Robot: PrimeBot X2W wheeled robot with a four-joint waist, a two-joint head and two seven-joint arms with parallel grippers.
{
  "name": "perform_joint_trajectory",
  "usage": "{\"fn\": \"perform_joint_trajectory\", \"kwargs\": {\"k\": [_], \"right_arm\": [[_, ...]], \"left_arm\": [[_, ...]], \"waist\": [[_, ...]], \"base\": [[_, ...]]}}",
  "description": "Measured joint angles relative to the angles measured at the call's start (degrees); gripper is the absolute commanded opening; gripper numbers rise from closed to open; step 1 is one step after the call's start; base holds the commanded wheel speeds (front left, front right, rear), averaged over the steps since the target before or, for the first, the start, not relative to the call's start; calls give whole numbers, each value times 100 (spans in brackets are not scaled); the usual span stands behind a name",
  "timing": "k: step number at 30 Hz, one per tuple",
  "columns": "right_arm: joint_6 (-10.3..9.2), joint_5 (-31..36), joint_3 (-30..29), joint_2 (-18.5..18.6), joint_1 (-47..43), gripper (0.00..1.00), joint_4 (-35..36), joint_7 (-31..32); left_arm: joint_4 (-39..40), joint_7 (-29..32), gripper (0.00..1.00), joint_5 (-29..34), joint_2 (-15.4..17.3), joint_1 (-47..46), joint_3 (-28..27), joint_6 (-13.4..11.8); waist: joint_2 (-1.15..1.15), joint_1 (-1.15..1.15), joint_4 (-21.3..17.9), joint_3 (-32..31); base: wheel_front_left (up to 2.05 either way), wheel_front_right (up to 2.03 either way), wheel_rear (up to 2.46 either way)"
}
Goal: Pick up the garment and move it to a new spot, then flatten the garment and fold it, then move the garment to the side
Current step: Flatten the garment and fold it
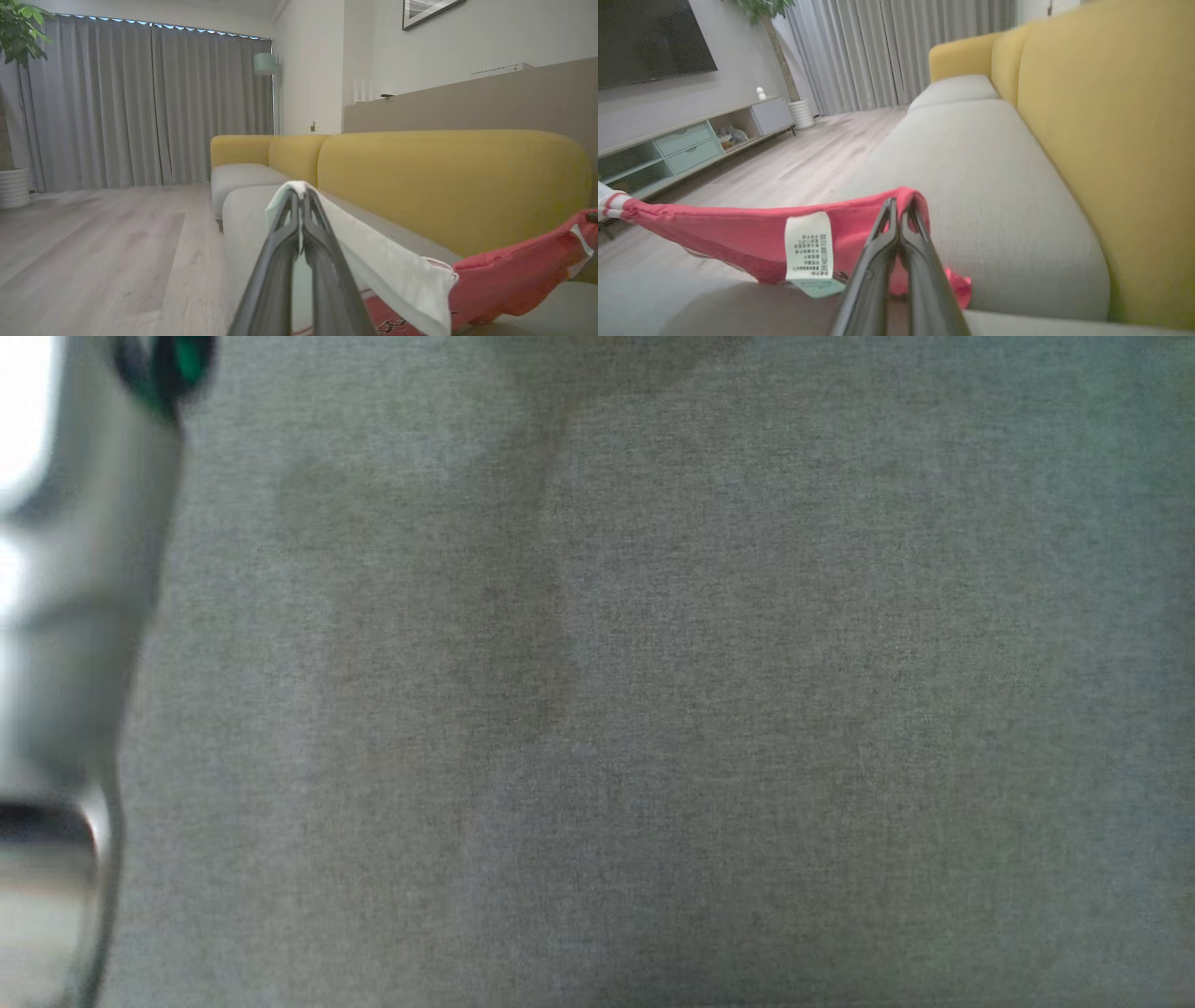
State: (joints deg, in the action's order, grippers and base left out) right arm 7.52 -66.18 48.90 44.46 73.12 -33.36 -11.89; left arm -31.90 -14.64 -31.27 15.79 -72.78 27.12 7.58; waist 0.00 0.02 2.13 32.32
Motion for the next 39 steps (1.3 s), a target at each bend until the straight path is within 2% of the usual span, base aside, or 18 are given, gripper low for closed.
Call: {"fn": "perform_joint_trajectory", "kwargs": {"k": [5, 8, 12, 17, 22, 27, 30, 35, 39], "right_arm": [[0, -246, 46, 11, -925, 0, 54, -209], [0, -260, -107, 12, -1591, 0, 286, -241], [0, 45, -553, 38, -2636, 0, 613, -242], [1, 479, -1082, 35, -4116, 0, 931, -241], [1, 945, -1645, 30, -5258, 0, 1187, -241], [1, 1238, -2223, -93, -6186, 0, 1548, -241], [1, 1293, -2499, -233, -6430, 0, 1720, -241], [1, 1381, -2688, -393, -6401, 0, 1778, -241], [1, 1385, -2693, -537, -6111, 0, 1672, -237]], "left_arm": [[1181, -7, 0, 168, 113, 1544, -330, -19], [1793, -7, 0, 224, 234, 2687, -531, -118], [2402, -7, 0, 359, 415, 4290, -642, -374], [3054, -7, 0, 352, 479, 6063, -704, -713], [3375, 20, 0, 248, 524, 7265, -659, -921], [3595, 98, 0, 86, 528, 7878, -625, -1047], [3678, 115, 0, 59, 525, 7877, -615, -1085], [3613, 222, 0, 69, 495, 7362, -531, -1054], [3259, 353, 0, 166, 381, 6365, -457, -920]], "waist": [[0, -3, 3, -297], [1, -3, -33, -557], [1, -4, -101, -944], [1, -4, -202, -1411], [1, -4, -266, -1699], [1, -3, -268, -1768], [1, -2, -261, -1716], [1, -2, -229, -1609], [0, -1, -206, -1460]], "base": [[0, 0, 0], [0, 0, 0], [0, 0, 0], [0, 0, 0], [0, 0, 0], [0, 0, 0], [0, 0, 0], [0, 0, 0], [0, 0, 0]]}}
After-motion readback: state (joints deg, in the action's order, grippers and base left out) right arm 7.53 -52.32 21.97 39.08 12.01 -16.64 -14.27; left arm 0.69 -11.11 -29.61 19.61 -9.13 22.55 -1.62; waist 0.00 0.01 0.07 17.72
